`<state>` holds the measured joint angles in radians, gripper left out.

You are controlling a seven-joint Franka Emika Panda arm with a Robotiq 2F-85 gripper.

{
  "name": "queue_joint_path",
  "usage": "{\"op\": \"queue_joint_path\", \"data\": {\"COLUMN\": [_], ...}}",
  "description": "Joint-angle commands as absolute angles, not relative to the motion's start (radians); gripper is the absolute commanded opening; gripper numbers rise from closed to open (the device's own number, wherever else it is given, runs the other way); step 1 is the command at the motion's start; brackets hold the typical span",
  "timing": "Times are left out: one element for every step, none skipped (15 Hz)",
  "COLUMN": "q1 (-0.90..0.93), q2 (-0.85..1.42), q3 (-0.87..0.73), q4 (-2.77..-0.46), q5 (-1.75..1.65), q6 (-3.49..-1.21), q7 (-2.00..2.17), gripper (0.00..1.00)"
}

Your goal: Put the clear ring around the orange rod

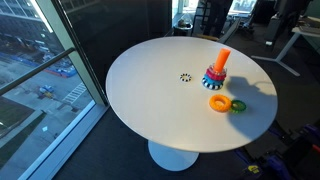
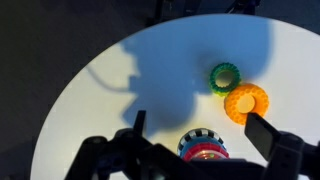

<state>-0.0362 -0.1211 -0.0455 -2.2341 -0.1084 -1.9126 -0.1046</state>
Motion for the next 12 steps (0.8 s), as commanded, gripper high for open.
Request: {"op": "queue_joint_path", "data": {"q1": [-0.053,-0.057,-0.060,-0.065,-0.068,-0.070,-0.072,-0.072,-0.065,-0.066,-0.066,-0.065], "q2": [-0.264,-0.294,-0.321,-0.351,-0.377,-0.396,-0.413,-0.425,-0.374,-0.387,-0.387,-0.384], "q3": [-0.060,-0.065,-0.069,-0.074,-0.079,-0.082,-0.086,-0.088,-0.082,-0.084,-0.083,-0.083], "q4": [-2.339,-2.360,-2.377,-2.395,-2.407,-2.416,-2.424,-2.430,-2.402,-2.409,-2.409,-2.409], "q5": [-0.116,-0.113,-0.113,-0.112,-0.113,-0.112,-0.111,-0.110,-0.108,-0.108,-0.108,-0.108], "q6": [-1.903,-1.905,-1.905,-1.904,-1.899,-1.897,-1.896,-1.899,-1.909,-1.909,-1.909,-1.909], "q7": [-0.099,-0.102,-0.104,-0.106,-0.109,-0.110,-0.110,-0.110,-0.105,-0.105,-0.105,-0.105], "gripper": [1.00,1.00,1.00,1.00,1.00,1.00,1.00,1.00,1.00,1.00,1.00,1.00]}}
